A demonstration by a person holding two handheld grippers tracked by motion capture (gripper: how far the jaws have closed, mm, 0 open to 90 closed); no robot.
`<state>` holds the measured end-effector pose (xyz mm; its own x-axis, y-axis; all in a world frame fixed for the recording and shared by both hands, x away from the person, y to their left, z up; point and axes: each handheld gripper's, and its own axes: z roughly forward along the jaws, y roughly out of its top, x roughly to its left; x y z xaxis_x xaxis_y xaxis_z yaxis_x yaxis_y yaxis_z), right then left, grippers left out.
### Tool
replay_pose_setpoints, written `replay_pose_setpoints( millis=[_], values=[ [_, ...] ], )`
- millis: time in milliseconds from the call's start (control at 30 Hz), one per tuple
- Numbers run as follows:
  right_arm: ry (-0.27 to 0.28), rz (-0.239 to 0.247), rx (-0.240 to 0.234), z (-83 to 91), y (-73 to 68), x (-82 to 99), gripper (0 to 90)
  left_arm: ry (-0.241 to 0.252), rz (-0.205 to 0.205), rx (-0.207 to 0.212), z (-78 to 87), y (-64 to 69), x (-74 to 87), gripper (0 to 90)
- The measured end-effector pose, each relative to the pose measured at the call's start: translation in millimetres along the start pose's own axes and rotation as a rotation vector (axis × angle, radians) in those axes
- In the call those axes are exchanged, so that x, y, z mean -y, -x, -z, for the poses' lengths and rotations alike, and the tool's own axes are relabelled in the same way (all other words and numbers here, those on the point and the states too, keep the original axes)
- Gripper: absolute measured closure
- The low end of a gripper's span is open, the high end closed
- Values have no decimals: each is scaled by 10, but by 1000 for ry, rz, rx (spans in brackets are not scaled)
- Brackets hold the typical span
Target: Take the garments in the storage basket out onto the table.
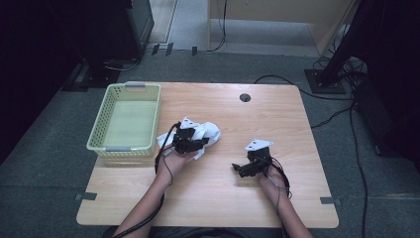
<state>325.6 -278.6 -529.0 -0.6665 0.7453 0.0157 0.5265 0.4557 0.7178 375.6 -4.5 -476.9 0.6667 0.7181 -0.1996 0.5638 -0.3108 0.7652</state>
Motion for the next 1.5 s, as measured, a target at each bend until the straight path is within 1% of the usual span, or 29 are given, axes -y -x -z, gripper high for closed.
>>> replay_pose_setpoints(
  millis=[67, 467, 700, 1200, 1267, 1333, 1367, 1400, 1467, 1500],
  values=[
    [0, 0, 0, 0, 0, 0, 0, -11, -5, -1, -7, 5, 16, 668],
    [0, 0, 0, 0, 0, 0, 0, -12, 20, 19, -3, 64, 75, 667],
    [0, -2, 0, 0, -1, 0, 0, -21, 8, 26, -47, 138, 121, 666],
    [0, -3, 3, -1, 4, -1, 0, -33, 3, 36, -113, 197, 167, 634],
    [0, -3, 3, -1, 3, -1, 0, -34, -5, 34, -121, 206, 170, 628],
    [0, -1, -1, -3, 6, -4, 0, -30, -8, 38, -134, 211, 173, 575],
    [0, -1, -1, -3, 7, -3, 0, -31, -4, 46, -140, 211, 172, 535],
    [0, -1, -1, -3, 7, -4, 0, -35, -3, 47, -145, 212, 173, 516],
    [0, -1, -1, -3, 6, -4, 0, -37, -15, 50, -151, 214, 175, 478],
    [0, -1, -1, -3, 7, -4, 0, -34, -19, 54, -155, 216, 175, 434]
  ],
)
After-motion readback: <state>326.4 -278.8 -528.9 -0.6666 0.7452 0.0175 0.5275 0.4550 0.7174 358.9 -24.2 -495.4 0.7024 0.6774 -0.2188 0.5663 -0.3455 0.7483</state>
